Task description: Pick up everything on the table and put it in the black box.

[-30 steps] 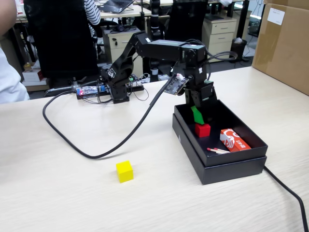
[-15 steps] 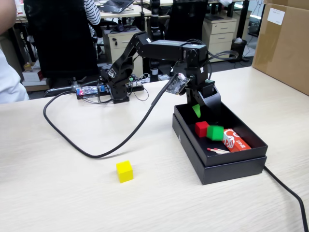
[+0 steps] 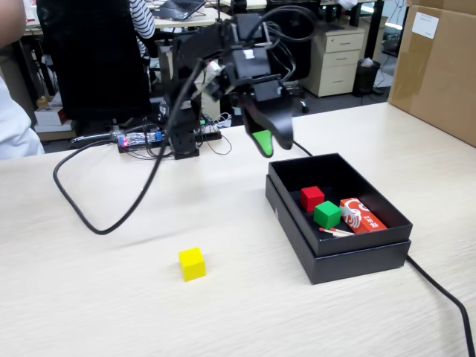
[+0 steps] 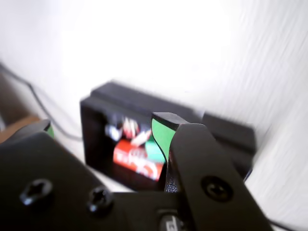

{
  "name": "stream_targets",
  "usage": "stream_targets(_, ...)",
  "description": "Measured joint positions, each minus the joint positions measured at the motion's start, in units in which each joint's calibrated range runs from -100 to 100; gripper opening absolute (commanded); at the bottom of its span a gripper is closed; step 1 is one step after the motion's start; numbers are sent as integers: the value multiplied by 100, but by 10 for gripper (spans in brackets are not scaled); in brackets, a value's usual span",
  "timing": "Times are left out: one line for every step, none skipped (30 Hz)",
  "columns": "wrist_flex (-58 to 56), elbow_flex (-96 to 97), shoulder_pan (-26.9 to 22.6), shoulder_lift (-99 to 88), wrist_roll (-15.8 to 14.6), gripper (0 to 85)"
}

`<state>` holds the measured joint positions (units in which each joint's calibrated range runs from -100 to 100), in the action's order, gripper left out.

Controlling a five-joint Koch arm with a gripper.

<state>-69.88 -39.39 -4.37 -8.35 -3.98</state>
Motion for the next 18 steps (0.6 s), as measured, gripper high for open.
stream_targets(-8, 64, 117, 0, 83, 456)
stream_targets(-8, 100, 230, 0, 166, 463)
stream_targets(-8, 91, 332, 13, 234, 464)
stream_targets(-8, 91, 430, 26, 288, 465)
stream_targets(-8, 91, 508, 91, 337, 467)
stream_targets(0, 91, 591, 181, 381, 468)
stream_targets(-8, 91, 669, 324, 420, 479)
stream_targets(-8, 91, 723, 505, 459, 483)
stream_targets(0, 91, 752, 673, 498, 483)
stream_targets(-8, 100, 786, 828, 523, 483)
stream_targets(-8, 100, 816, 984, 547, 483)
stream_targets(-8, 91, 850, 1126, 581, 483)
stream_targets(-8, 82, 884, 1256, 606, 483)
stream_targets(-8, 82, 913, 1424, 630, 483)
stream_targets(-8, 82, 933, 1566, 654, 483)
stream_targets(-8, 82, 943, 1722, 674, 483)
stream_targets(-8, 73, 947, 1890, 698, 483)
stream_targets(-8, 46, 957, 2084, 718, 483)
